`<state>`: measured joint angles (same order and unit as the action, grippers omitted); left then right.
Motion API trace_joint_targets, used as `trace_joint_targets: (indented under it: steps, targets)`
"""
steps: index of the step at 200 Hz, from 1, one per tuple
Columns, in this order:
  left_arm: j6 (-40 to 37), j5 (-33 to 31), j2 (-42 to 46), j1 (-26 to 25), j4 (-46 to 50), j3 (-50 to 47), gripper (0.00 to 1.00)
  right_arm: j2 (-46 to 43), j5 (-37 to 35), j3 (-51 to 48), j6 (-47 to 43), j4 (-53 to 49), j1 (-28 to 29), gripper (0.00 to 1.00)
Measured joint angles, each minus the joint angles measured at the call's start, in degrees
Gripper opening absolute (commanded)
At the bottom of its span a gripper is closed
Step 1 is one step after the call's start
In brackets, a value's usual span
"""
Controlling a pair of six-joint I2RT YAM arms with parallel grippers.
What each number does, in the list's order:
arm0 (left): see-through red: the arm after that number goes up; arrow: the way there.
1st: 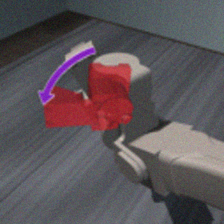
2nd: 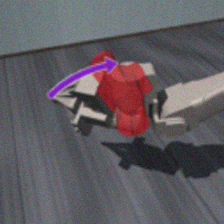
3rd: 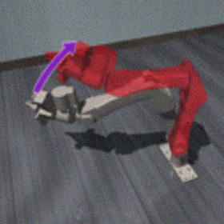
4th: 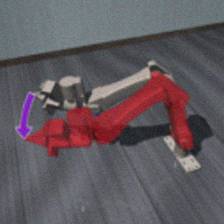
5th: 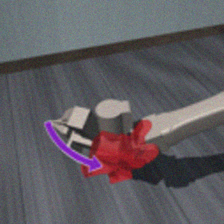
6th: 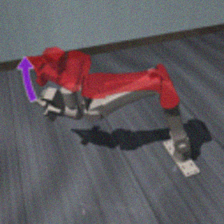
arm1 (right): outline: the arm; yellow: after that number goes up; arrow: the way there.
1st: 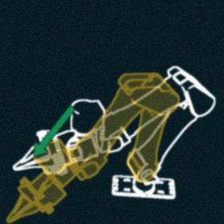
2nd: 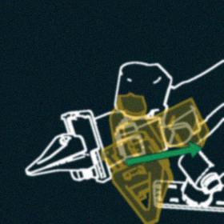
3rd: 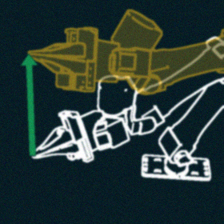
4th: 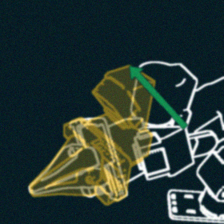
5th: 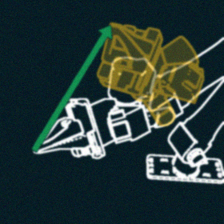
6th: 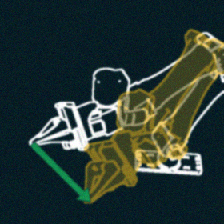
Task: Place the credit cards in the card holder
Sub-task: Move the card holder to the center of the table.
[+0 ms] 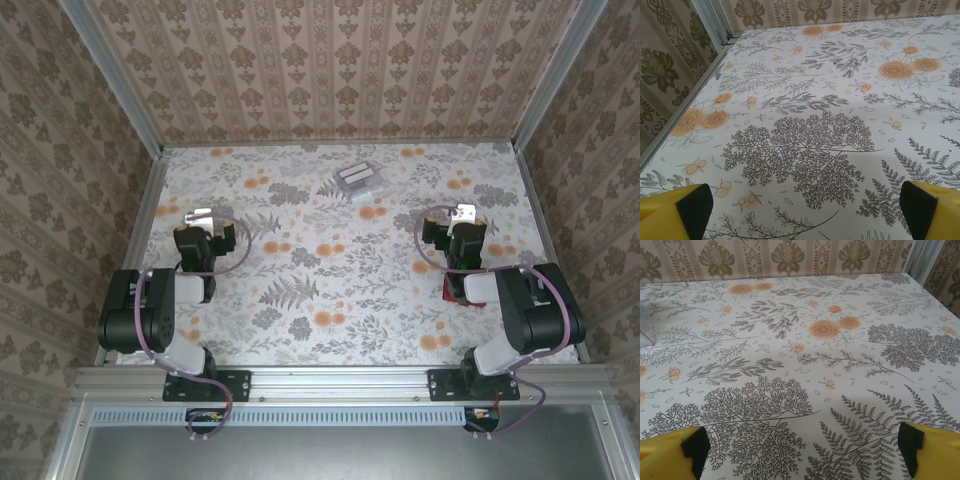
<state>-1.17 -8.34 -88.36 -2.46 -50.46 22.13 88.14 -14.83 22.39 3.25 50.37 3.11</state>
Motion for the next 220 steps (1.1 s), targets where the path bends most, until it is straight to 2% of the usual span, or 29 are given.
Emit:
trace_joint_targets:
  steps: [24, 43, 66, 100, 109, 130, 148, 183, 220]
  targets:
    - [-0.09, 1.16, 1.09, 0.33, 2.64, 0.26, 1.00, -1.40, 0.31, -0.68, 0.02, -0.15, -0.26, 1.00]
    - [-0.31, 1.99, 6.54, 0.17, 13.03, 3.26, 1.00, -8.00, -0.79, -0.72, 1.11, -6.69, -0.61, 1.00]
    - [2.43, 3.43, 13.31, -0.15, 25.83, 11.98, 1.00, -19.39, -5.64, 7.23, 8.57, -25.81, -1.60, 1.00]
    - [11.56, 6.67, 20.33, -0.63, 42.25, 23.37, 1.00, -26.97, -10.45, 22.36, 27.63, -53.13, -2.23, 1.00]
    - [14.82, 9.25, 21.33, 0.07, 47.04, 25.57, 1.00, -28.61, -10.51, 22.99, 31.98, -59.08, -2.23, 1.00]
    - [20.81, 20.41, 21.68, 3.80, 55.87, 29.57, 1.00, -31.63, -10.36, 21.57, 40.65, -73.94, -2.23, 1.00]
    - [23.04, 23.87, 22.10, 1.86, 62.38, 30.69, 1.00, -32.79, -9.07, 18.95, 45.35, -82.97, -2.84, 1.00]
    - [22.97, 23.32, 26.77, -10.86, 68.67, 28.37, 1.00, -32.57, -2.56, 12.59, 48.76, -86.82, -4.74, 0.97]
    - [23.08, 20.35, 28.59, -14.40, 70.47, 25.03, 1.00, -23.45, 6.54, 9.79, 47.08, -79.97, -4.90, 0.91]
